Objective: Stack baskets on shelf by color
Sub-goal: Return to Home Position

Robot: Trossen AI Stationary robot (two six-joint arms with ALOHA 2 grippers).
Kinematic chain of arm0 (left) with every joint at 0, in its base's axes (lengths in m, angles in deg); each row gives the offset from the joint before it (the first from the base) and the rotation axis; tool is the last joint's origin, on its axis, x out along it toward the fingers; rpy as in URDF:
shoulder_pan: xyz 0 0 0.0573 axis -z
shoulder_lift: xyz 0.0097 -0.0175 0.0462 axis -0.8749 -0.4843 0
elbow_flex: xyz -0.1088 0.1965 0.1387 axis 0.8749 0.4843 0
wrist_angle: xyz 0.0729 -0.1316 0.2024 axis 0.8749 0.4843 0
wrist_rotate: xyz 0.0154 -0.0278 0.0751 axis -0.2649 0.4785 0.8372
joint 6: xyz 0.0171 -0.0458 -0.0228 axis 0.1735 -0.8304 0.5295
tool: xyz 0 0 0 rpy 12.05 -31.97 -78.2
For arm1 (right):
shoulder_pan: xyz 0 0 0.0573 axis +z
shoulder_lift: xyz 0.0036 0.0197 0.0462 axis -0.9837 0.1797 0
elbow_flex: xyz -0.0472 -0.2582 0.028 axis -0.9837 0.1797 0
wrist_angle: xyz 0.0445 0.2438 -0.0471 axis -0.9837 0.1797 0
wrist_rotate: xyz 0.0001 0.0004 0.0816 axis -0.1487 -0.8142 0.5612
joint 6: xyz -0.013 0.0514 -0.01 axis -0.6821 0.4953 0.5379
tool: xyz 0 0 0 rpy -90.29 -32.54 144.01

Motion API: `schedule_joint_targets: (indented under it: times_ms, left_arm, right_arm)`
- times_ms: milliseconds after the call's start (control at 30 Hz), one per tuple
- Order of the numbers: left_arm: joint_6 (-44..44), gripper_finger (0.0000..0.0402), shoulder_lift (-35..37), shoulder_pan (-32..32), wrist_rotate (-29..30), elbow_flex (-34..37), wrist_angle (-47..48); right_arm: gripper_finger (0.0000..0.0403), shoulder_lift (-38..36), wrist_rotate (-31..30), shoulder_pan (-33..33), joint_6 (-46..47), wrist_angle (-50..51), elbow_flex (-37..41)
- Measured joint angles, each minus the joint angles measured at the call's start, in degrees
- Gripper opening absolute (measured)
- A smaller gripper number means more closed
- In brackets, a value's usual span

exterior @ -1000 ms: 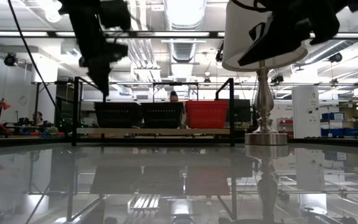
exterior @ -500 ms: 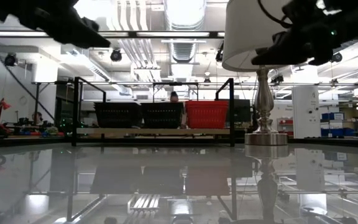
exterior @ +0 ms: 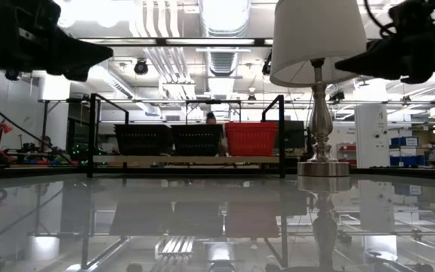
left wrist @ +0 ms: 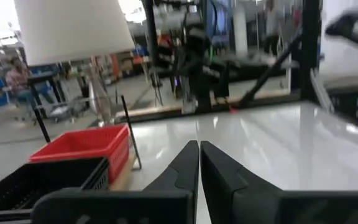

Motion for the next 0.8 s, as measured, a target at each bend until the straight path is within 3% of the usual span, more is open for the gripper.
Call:
schedule_joint_targets:
  times_ms: [133, 367, 533, 800]
  left_arm:
    - [-0.18, 0.0000, 1.78, 0.02, 0.02, 3.67, -8.20]
    - [-0.18, 0.0000, 2.65, 0.02, 0.00, 3.66, -8.55]
    - [-0.16, 0.0000, 1.56, 0.07, -0.04, 3.74, -8.02]
    - [-0.12, 0.0000, -1.09, 0.02, -0.04, 3.78, -7.95]
  right_arm:
    - [0.0013, -7.28, 1.59, 0.00, -1.47, -0.27, 2.28]
    - [0.0013, -19.17, 4.14, 0.02, -5.13, -4.06, 6.21]
    - [0.0013, -18.46, 5.72, 0.00, -5.70, -5.84, 6.25]
    - [0.0013, -17.87, 2.40, 0.00, 7.03, -4.56, 6.25]
